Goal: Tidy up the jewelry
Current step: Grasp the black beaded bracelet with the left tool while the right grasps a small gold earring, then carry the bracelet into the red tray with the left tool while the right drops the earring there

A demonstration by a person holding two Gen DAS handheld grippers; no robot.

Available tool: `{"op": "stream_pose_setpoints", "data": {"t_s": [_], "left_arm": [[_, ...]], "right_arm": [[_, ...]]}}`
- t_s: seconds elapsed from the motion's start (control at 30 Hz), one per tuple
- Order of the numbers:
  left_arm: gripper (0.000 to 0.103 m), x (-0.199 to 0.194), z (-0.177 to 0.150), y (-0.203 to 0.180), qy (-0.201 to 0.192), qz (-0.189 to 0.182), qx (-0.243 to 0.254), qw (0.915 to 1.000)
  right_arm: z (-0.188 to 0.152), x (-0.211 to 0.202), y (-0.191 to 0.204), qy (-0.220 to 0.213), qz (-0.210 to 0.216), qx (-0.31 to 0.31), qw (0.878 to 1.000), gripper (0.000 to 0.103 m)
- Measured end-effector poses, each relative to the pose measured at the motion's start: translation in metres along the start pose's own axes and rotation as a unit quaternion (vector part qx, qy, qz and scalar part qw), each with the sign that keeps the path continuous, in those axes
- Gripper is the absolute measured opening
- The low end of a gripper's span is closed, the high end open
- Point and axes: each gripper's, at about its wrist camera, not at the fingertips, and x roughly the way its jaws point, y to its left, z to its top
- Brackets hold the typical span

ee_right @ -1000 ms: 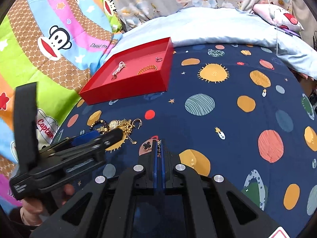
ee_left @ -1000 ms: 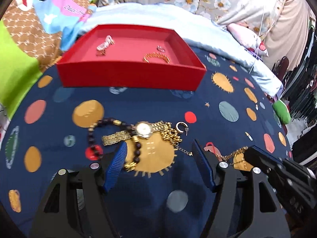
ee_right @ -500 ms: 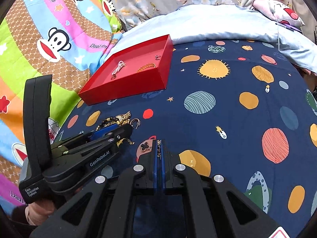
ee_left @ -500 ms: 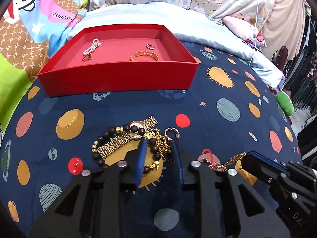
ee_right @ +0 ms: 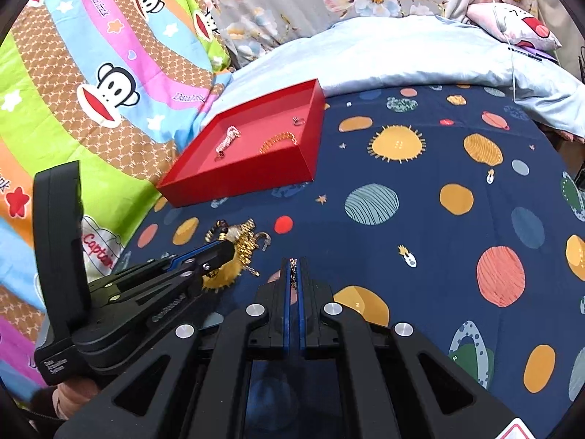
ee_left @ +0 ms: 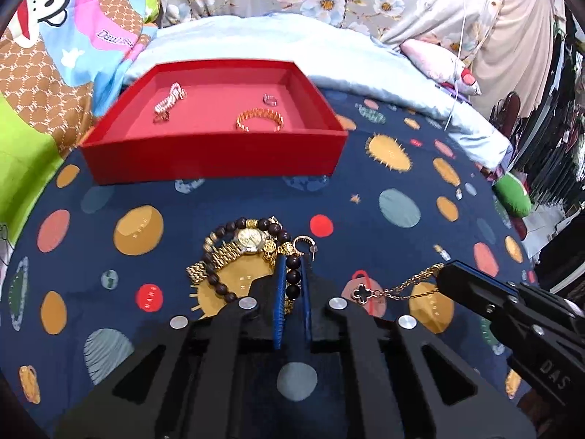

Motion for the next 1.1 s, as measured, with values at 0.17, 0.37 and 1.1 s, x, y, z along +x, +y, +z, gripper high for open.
{"op": "stream_pose_setpoints", "data": {"t_s": [0.17,0.37,1.1], "left_arm": [[0.007,-0.026,0.006,0.005,-0.024,-0.002,-0.004,0.9997],[0.007,-0.013,-0.003,0.024,0.0,0.023,-0.019,0.9996],[0.007,-0.07,0.032,0.043,-0.066,0.008,-0.037,0.9971]], "right_arm": [[0.002,-0.008,0.006,-0.01,0.002,-0.008,1.0,0.003],[-0.004,-0.003,0.008,0.001,0.001,-0.009,1.0,0.003],[0.037,-0.026,0.031,-0.046,0.016,-0.049,0.998,0.002]]}}
